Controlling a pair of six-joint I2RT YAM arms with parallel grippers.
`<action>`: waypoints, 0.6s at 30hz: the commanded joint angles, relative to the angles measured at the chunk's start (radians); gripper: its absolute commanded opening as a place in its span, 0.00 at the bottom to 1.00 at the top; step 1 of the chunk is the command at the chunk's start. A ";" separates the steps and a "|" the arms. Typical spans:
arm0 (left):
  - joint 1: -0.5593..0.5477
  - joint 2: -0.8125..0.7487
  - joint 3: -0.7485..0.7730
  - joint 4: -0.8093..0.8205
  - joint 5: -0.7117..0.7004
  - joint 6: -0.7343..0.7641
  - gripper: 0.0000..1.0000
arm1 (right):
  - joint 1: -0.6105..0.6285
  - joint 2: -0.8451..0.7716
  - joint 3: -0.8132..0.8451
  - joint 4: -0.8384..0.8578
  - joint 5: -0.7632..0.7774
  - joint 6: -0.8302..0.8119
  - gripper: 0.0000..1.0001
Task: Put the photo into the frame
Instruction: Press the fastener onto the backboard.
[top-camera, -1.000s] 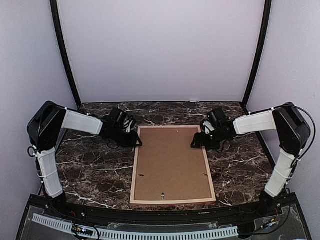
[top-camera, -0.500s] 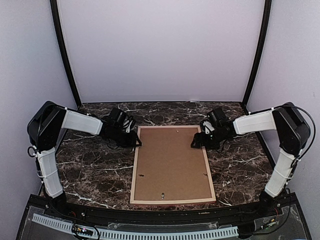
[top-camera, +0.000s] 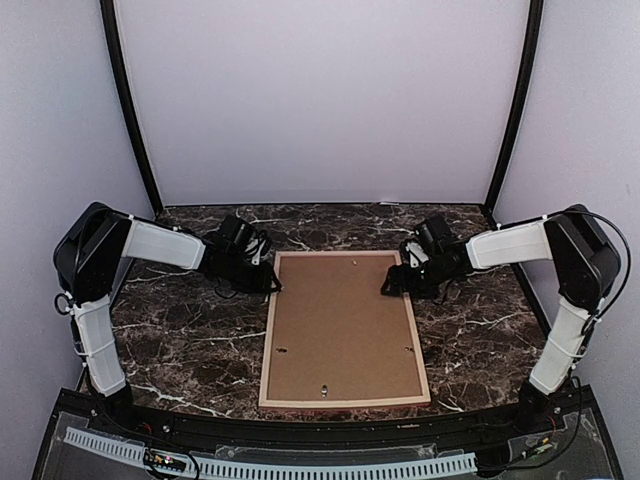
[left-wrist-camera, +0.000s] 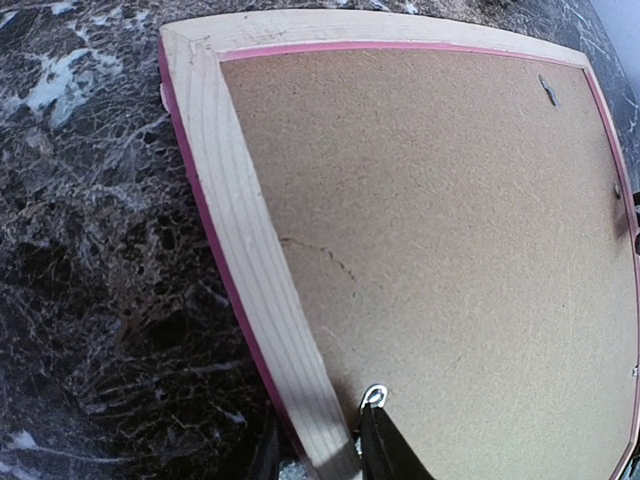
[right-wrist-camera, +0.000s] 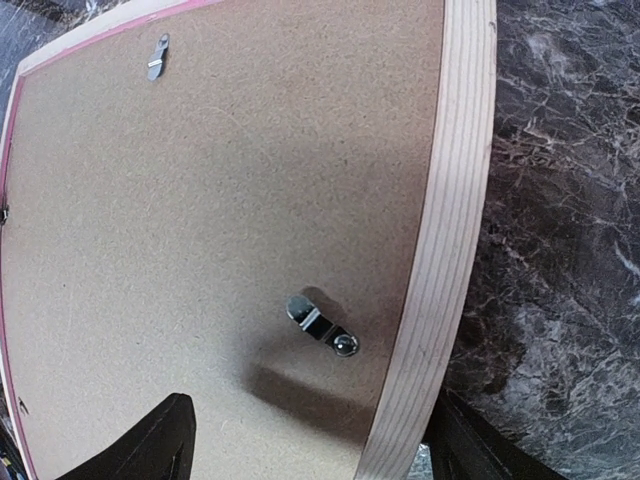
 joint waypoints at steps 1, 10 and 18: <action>0.009 -0.020 -0.040 -0.074 -0.080 0.041 0.30 | -0.003 0.033 -0.017 -0.001 -0.008 0.001 0.81; 0.009 -0.066 -0.038 -0.036 -0.009 0.014 0.40 | -0.003 0.030 -0.020 0.000 -0.008 0.001 0.81; 0.009 -0.087 -0.047 -0.019 0.000 -0.004 0.50 | -0.003 0.031 -0.022 0.002 -0.011 0.001 0.81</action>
